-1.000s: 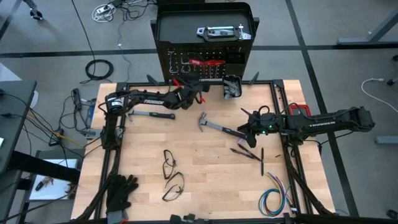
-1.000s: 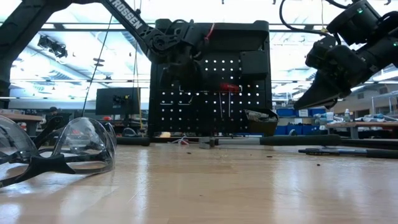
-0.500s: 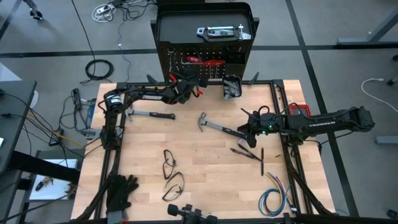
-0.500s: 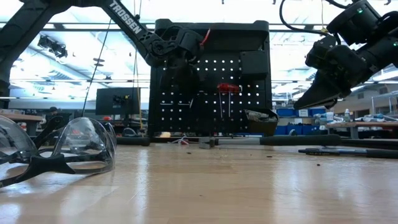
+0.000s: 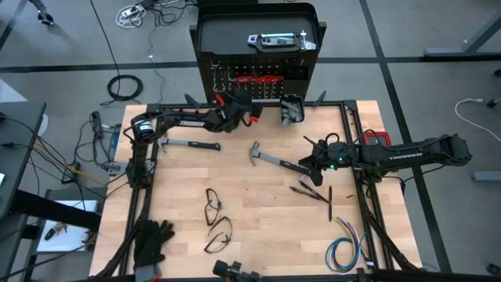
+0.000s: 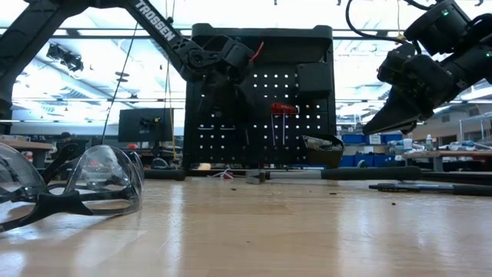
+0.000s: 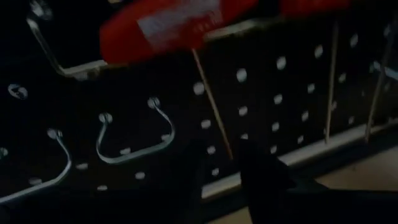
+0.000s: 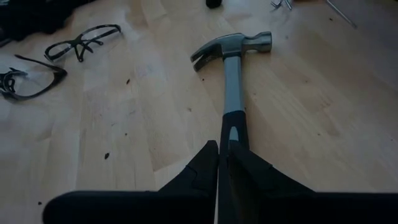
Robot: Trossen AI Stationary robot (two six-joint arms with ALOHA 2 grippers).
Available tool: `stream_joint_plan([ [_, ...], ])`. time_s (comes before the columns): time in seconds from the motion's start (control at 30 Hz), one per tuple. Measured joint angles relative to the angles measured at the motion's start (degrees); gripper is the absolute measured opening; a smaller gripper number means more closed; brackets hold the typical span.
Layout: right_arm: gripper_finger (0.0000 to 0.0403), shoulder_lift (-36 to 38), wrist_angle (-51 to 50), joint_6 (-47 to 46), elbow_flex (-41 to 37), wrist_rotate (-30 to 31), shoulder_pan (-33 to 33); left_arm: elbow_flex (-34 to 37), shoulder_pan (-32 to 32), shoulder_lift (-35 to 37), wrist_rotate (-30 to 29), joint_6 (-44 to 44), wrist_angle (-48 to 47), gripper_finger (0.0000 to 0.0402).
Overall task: Hang tools onto peg board
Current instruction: Hang the T-shaped metric hex key on the pegboard
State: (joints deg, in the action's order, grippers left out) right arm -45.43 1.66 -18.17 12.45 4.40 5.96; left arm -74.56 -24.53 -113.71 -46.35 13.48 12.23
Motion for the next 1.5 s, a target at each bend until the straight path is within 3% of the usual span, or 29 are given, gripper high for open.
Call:
stream_joint_plan([
  [0.17, 0.0046, 0.0, -0.1, -1.1, 0.0, 0.0, 0.0, 0.0, 2.6, 2.3, 0.0, -1.1, -7.7, 0.0151],
  [0.37, 0.0046, 0.0, -0.1, -1.1, 0.0, 0.0, 0.0, 0.0, 7.3, 6.2, 2.0, -4.4, -17.1, 0.0157],
  [0.47, 0.0046, 0.0, -0.1, 0.0, 0.0, 0.0, 0.0, 0.0, 9.4, 6.6, 8.2, -8.6, -18.8, 0.0157],
  [0.63, 0.0046, 0.0, -0.3, 0.4, 0.0, -0.1, 0.0, 0.0, 9.1, 5.1, 24.6, -9.2, -23.9, 0.0157],
  [0.77, 0.0046, 0.0, -1.3, -0.7, 0.0, -0.3, 0.0, 0.1, 8.2, 4.0, 29.7, -7.3, -29.7, 0.0157],
  [0.9, 0.0044, -0.1, -2.4, -4.1, 0.1, 0.8, 0.0, 0.0, 10.7, 4.4, 30.7, -9.5, -28.1, 0.0157],
  [1.13, 0.0033, -4.0, -2.4, -7.3, 5.2, 3.5, 0.0, 4.3, 15.9, 4.8, 23.6, -22.6, -16.6, 0.0157],
  [1.3, 0.0020, -14.8, -2.7, -5.1, 13.7, 3.6, 0.0, 16.4, 17.7, 8.6, 27.4, -20.4, -3.1, 0.0157],
  [1.5, 0.0017, -31.0, -3.2, 3.0, 26.7, 2.8, 0.7, 29.7, 21.3, 23.2, 27.8, -11.3, 0.6, 0.0156],
])
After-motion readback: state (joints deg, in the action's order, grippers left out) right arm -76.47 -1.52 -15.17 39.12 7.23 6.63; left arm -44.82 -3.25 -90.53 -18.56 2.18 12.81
